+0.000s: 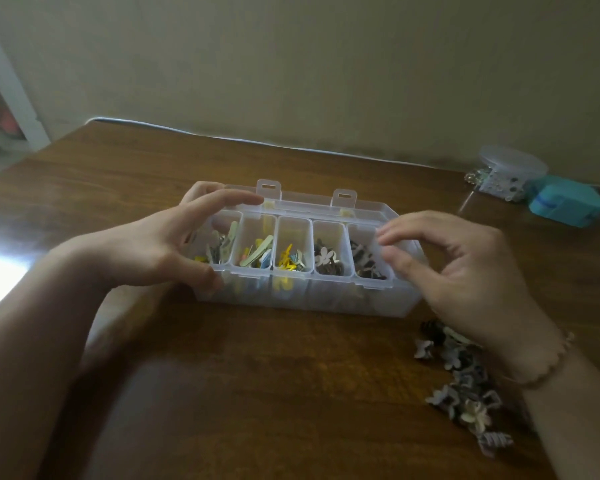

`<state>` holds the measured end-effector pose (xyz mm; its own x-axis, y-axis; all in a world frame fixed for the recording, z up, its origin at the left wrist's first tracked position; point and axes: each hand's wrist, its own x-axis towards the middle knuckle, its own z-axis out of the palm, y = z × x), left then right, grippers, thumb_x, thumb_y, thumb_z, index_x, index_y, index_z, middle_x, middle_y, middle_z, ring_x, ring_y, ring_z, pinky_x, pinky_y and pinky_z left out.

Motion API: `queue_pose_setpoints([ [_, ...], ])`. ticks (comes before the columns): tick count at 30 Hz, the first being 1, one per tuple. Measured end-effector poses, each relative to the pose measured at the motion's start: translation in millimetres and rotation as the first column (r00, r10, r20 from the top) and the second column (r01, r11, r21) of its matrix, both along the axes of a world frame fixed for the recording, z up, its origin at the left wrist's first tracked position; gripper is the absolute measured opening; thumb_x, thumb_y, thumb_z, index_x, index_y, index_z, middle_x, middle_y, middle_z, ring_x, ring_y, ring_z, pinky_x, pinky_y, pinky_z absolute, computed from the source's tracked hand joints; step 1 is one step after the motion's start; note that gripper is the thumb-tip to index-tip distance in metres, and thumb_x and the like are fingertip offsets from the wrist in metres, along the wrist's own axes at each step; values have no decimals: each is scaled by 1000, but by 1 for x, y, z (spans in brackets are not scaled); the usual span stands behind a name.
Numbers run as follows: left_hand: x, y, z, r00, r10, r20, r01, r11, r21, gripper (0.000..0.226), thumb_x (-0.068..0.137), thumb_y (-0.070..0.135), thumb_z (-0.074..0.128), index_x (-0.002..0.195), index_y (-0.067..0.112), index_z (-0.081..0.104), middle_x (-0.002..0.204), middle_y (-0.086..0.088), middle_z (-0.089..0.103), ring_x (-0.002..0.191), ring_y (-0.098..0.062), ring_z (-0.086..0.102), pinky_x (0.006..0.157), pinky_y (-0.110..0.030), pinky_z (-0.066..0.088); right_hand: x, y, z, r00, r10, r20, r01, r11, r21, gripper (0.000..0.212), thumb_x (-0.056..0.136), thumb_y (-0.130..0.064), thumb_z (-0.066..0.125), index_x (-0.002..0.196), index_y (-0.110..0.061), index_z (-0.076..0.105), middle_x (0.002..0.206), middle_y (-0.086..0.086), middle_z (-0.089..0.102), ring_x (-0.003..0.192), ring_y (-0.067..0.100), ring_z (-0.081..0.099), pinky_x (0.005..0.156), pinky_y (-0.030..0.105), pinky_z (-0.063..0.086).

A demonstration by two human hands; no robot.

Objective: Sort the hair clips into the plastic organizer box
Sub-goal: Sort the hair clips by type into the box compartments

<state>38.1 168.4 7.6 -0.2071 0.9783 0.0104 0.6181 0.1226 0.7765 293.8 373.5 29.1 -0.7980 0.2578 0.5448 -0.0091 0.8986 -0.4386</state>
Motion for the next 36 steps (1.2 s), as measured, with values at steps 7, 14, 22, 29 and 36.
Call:
queue_pose_setpoints([
  [7,-1,0,0,1000,0,11,0,1000,5,93,53,46,77,136,62,37,133,32,33,130,-5,45,106,-34,40,41,-4,18,867,-6,499,-91,981,169,34,76,-66,51,99,-45,64,85,-30,65,78,-8,62,67,20,52],
  [14,-2,1,-1,1000,-10,21,9,1000,20,92,54,46,77,136,61,38,133,33,34,127,1,46,96,-14,44,35,-14,18,637,-120,762,-211,923,321,39,92,-49,49,125,-61,31,114,-38,46,106,-11,45,88,17,41],
  [22,-1,1,-1,1000,-2,-13,3,1000,14,94,52,49,76,137,61,37,135,35,32,127,8,42,94,-7,39,35,-7,13,630,-67,774,-130,973,190,39,91,-28,59,118,-53,46,97,-30,50,97,-10,47,88,17,44],
  [29,0,1,1,1000,4,-9,-4,1000,11,93,53,47,77,137,61,37,135,31,33,130,-1,42,104,-28,37,39,-1,13,712,132,690,-218,975,39,45,85,-8,68,108,-46,59,98,-23,61,97,-3,59,79,13,47],
  [36,0,1,0,1000,13,-13,-13,1000,7,93,52,49,75,136,63,36,134,34,31,129,5,40,99,-23,37,8,-10,8,996,72,-46,-76,993,-93,19,78,-5,72,93,-17,70,94,-9,70,95,12,66,82,22,54],
])
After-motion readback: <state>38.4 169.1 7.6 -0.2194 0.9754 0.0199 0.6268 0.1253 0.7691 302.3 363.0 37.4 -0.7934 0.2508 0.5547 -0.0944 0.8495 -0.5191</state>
